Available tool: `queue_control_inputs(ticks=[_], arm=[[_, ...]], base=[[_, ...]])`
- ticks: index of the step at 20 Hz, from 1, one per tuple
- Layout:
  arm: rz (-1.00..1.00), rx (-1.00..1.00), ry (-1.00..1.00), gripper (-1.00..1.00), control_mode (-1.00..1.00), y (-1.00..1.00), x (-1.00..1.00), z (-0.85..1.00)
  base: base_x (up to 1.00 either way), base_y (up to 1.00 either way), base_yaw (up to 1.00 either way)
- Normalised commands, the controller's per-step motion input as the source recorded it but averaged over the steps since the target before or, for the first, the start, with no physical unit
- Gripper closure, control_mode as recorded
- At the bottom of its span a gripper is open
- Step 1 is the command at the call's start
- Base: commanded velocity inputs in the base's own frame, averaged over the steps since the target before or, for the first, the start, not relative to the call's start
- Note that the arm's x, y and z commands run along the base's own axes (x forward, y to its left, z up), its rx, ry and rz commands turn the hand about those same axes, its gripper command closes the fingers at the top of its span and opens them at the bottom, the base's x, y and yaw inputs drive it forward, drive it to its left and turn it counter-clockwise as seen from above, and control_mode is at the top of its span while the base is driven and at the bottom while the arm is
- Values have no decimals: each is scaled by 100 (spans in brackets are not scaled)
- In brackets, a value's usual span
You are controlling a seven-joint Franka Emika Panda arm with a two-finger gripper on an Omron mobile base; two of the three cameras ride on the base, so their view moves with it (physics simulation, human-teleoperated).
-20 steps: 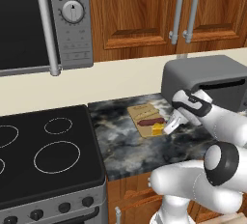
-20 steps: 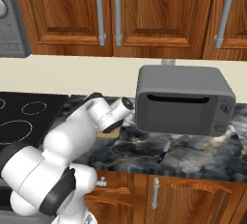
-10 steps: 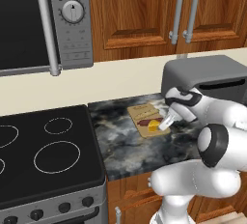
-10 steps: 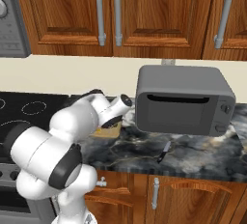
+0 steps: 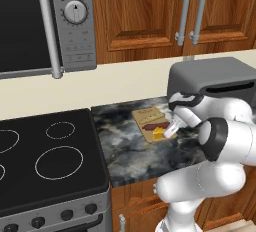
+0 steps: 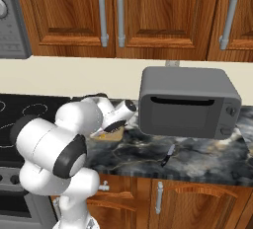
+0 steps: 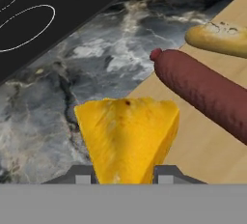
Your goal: Retrieve the sausage and cheese from the fridge and place them on the cutting board on the counter.
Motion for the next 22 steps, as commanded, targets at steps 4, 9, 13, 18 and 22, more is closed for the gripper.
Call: queue_control_inputs(ticks=[4, 9, 13, 18, 22], arm=[[0, 0, 0, 100, -100, 0, 27, -11], [0, 0, 0, 100, -100, 0, 37, -4], [0, 0, 0, 100, -100, -2, 30, -18], [0, -1, -3, 100, -100, -5, 11, -23], [0, 0, -6, -100, -100, -1, -10, -11]], base=[[0, 0, 0], [0, 0, 0], [0, 0, 0], [0, 0, 0], [0, 0, 0]])
